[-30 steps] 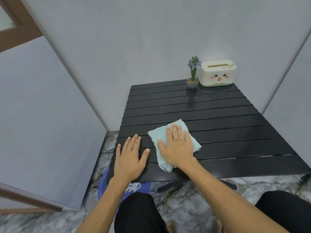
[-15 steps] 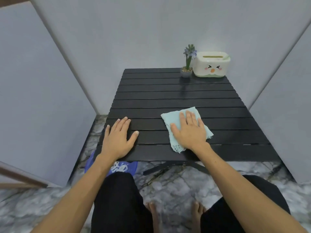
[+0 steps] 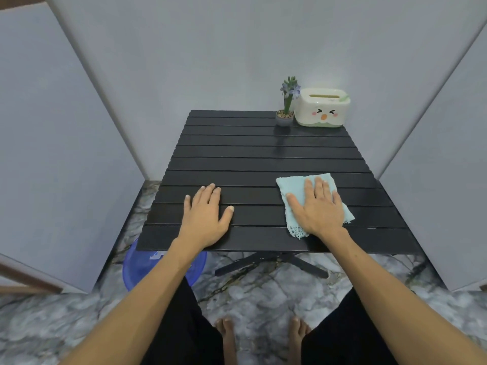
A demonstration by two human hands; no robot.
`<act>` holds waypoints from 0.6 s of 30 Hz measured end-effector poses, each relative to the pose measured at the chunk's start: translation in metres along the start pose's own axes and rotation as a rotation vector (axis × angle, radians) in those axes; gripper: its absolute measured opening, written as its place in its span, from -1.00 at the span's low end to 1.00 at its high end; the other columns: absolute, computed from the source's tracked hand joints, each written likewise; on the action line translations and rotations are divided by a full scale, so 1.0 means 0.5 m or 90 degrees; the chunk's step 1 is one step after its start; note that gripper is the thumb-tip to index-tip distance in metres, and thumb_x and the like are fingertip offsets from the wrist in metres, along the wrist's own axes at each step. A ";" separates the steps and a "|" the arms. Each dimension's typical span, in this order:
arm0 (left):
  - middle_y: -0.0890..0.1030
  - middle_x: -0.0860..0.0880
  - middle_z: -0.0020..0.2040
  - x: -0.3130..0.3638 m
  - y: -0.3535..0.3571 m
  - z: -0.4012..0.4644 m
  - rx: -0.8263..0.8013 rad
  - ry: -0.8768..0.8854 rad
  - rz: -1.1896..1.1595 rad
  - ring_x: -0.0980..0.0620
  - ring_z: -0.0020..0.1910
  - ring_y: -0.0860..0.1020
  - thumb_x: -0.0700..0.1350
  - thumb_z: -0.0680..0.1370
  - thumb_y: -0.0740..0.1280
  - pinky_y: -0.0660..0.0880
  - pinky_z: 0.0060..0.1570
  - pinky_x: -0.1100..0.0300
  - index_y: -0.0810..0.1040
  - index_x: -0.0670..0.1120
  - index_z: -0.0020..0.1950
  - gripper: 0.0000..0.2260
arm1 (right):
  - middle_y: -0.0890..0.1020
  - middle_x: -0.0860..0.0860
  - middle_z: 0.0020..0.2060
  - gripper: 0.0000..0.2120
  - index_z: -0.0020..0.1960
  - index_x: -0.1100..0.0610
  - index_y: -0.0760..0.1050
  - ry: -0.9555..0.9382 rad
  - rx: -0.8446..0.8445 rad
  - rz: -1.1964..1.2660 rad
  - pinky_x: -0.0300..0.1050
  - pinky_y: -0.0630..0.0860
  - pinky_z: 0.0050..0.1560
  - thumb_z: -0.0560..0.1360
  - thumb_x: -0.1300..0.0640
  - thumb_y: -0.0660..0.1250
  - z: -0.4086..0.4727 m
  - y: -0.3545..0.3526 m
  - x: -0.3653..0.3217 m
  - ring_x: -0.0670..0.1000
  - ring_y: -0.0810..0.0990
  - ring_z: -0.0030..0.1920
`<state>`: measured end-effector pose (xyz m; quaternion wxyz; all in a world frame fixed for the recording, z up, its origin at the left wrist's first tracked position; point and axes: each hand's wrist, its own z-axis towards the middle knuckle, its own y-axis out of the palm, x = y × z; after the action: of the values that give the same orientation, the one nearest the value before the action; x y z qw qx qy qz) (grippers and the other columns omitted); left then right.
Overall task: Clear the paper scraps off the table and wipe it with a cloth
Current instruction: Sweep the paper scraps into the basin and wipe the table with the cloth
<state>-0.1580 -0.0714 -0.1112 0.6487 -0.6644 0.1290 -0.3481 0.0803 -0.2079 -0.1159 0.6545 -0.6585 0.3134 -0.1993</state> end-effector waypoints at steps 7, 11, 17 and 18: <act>0.13 -0.03 0.60 0.110 0.039 0.007 -0.009 0.049 -0.023 -0.03 0.58 0.01 0.21 0.62 0.05 -0.11 0.51 -0.16 0.18 -0.09 0.57 -0.41 | -0.09 0.09 0.62 -0.08 0.63 0.06 -0.12 0.007 -0.003 -0.010 0.12 -0.16 0.56 0.47 -0.50 -0.26 0.002 -0.001 0.014 0.05 -0.14 0.61; 0.11 -0.02 0.60 0.132 0.056 0.010 -0.004 0.029 -0.006 -0.02 0.58 0.00 0.21 0.62 0.01 -0.13 0.51 -0.16 0.16 -0.07 0.57 -0.41 | -0.07 0.05 0.62 -0.11 0.63 0.06 -0.11 -0.025 0.009 -0.028 0.14 -0.14 0.56 0.49 -0.47 -0.24 0.005 0.002 0.023 0.05 -0.14 0.61; 0.09 0.01 0.61 0.132 0.065 0.007 0.012 0.020 0.012 0.02 0.58 -0.01 0.22 0.62 -0.03 -0.15 0.52 -0.12 0.14 -0.04 0.58 -0.41 | -0.10 0.02 0.62 -0.15 0.63 0.07 -0.15 -0.063 -0.008 -0.041 0.11 -0.18 0.56 0.51 -0.44 -0.24 0.022 -0.002 0.035 0.01 -0.16 0.60; 0.09 0.01 0.61 0.132 0.066 0.007 0.014 0.021 0.014 0.02 0.58 -0.02 0.23 0.62 -0.04 -0.15 0.52 -0.11 0.13 -0.03 0.58 -0.41 | -0.10 0.03 0.62 -0.15 0.63 0.07 -0.15 -0.052 -0.009 -0.037 0.11 -0.18 0.56 0.52 -0.44 -0.24 0.029 -0.003 0.036 0.02 -0.16 0.60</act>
<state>-0.0988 -0.1138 -0.1229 0.6573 -0.6501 0.1432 -0.3533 0.1033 -0.2096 -0.1182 0.6564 -0.6792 0.2686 -0.1887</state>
